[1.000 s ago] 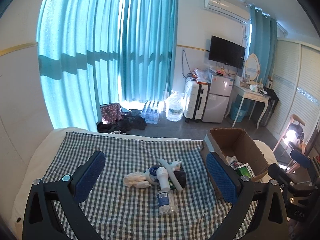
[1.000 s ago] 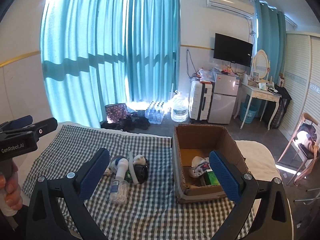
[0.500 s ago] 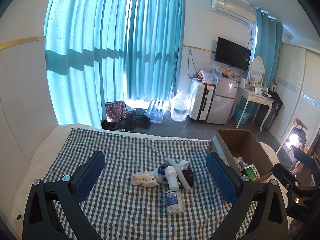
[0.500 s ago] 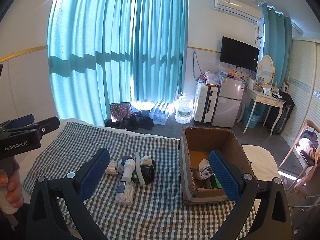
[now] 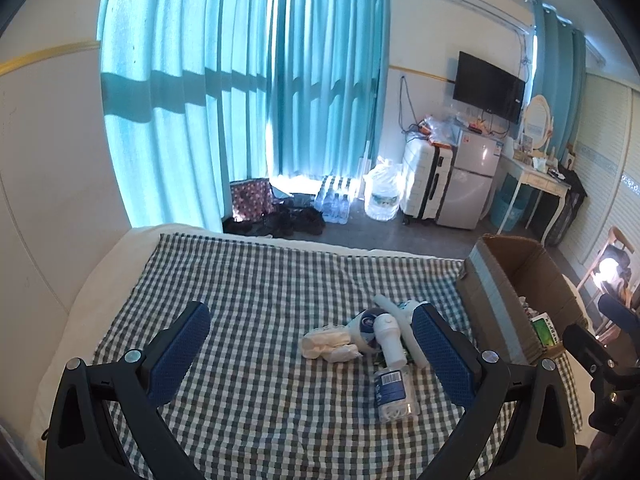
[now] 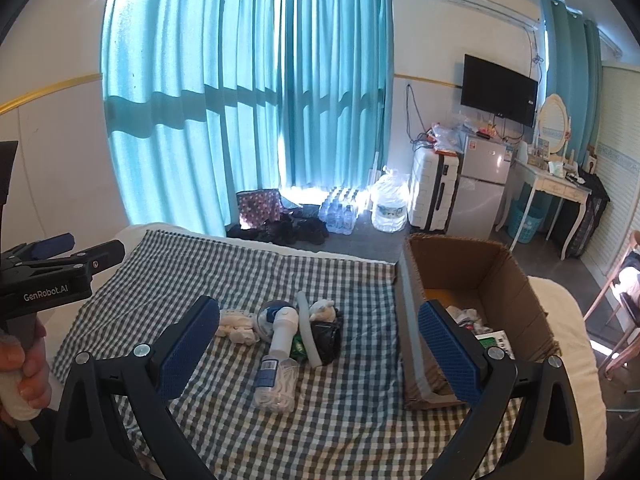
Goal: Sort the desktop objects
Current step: 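Withdraw both tools from cardboard box back toward the item pile, then move left tool to white lace cloth while right tool approaches clear floss-pick cup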
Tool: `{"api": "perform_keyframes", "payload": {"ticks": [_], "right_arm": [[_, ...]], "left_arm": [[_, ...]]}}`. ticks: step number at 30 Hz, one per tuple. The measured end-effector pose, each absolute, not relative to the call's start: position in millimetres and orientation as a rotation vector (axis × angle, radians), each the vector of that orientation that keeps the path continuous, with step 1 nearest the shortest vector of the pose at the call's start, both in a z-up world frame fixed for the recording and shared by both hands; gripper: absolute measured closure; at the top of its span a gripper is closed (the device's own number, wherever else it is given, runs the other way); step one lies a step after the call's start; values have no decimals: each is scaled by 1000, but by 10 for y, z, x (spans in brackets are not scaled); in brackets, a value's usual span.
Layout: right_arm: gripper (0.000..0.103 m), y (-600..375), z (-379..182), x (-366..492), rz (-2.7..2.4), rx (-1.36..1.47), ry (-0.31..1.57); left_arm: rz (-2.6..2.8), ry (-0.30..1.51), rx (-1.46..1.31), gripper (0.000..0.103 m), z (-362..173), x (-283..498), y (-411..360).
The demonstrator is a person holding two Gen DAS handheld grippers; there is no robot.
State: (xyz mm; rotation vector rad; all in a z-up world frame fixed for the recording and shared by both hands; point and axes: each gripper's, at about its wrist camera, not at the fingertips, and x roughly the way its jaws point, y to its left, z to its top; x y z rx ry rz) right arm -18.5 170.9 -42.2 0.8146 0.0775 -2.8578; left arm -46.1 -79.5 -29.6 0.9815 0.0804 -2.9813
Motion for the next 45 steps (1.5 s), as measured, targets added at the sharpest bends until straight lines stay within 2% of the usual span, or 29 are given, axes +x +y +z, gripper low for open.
{"api": "perform_keyframes", "payload": {"ticks": [30, 45], "right_arm": [[3, 1603, -1273, -965, -2759, 1038, 68], [3, 1465, -1748, -1165, -2691, 1168, 1]], "left_arm": [[-2908, 13, 1209, 0, -1208, -1210, -796], [-2856, 22, 1346, 0, -1729, -1487, -851]]}}
